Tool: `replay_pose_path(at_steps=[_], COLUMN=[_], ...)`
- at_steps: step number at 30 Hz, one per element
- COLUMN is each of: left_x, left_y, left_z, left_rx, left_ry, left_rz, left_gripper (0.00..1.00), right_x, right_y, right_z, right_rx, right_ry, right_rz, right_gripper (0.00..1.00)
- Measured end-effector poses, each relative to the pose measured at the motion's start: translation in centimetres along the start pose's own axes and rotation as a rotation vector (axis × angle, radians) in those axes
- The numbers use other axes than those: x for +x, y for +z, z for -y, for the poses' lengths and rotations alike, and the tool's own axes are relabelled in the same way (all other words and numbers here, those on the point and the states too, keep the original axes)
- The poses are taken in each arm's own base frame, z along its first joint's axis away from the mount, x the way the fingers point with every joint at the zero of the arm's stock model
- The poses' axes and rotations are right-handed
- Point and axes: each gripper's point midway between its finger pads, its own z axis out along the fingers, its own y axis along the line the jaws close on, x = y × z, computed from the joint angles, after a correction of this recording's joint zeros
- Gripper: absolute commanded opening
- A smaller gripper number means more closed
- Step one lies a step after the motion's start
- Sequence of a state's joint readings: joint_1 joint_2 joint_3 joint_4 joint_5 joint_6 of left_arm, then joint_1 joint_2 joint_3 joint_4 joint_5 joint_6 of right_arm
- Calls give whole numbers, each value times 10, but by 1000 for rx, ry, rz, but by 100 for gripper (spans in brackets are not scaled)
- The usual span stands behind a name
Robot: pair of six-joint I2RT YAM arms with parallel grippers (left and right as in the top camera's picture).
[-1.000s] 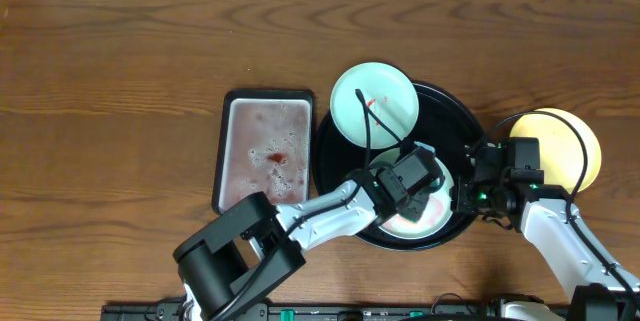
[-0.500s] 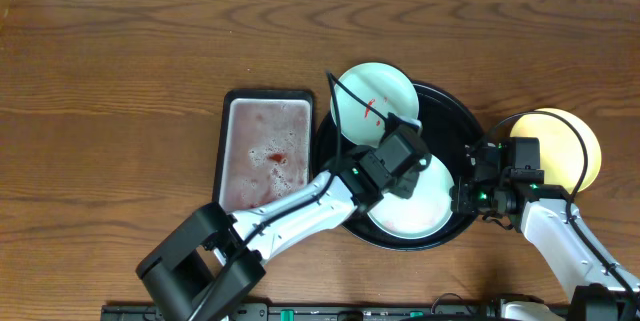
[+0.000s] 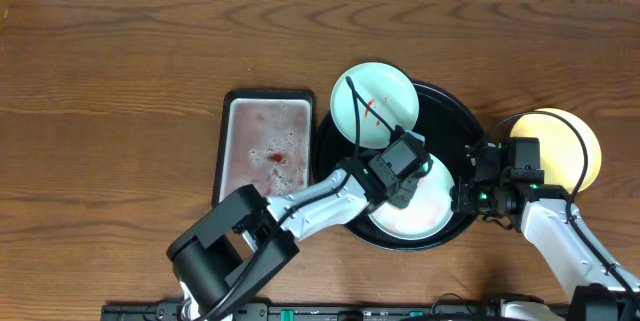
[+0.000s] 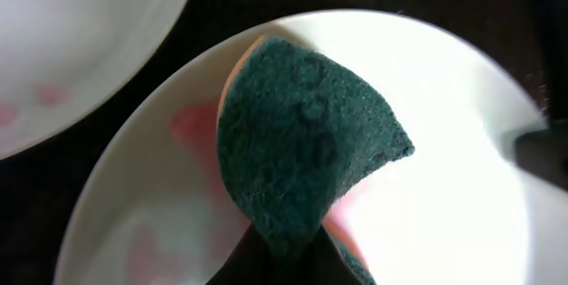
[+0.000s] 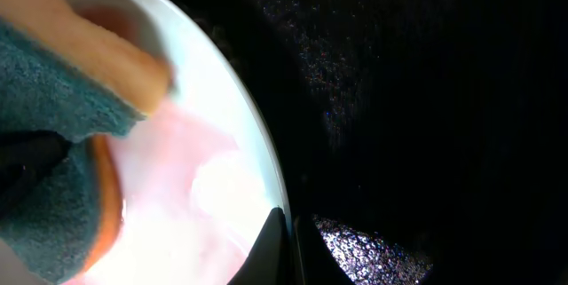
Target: Clean dirty plates on tray and stack at the side
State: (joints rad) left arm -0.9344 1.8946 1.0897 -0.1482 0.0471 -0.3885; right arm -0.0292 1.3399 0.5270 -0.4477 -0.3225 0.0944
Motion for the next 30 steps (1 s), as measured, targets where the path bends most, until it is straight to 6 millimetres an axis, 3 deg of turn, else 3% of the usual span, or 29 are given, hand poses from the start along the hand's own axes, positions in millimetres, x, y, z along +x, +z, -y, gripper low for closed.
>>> replay_pose_path(at_steps=[9,17,22,27,30], left_x=[12,-24,-23,2,5], left_y=[-21,-50,-36,-6,-4], left_z=[-16,3,9,2,-2], left_rx=[-40,46,82,59,44], left_ry=[-17,-85,-118,-122,-99], left_rz=[-73,70,62,-31,-46], left_gripper=[7,7,8,7,7], right_x=[0,0,0,0,0], right_y=[0,0,0,0,0], right_z=[0,0,0,0,0], right_rx=[0,0,0,0,0], right_ry=[0,0,0,0,0], right_rz=[-1,0,0,0,0], right_gripper=[1,1,1,1,1])
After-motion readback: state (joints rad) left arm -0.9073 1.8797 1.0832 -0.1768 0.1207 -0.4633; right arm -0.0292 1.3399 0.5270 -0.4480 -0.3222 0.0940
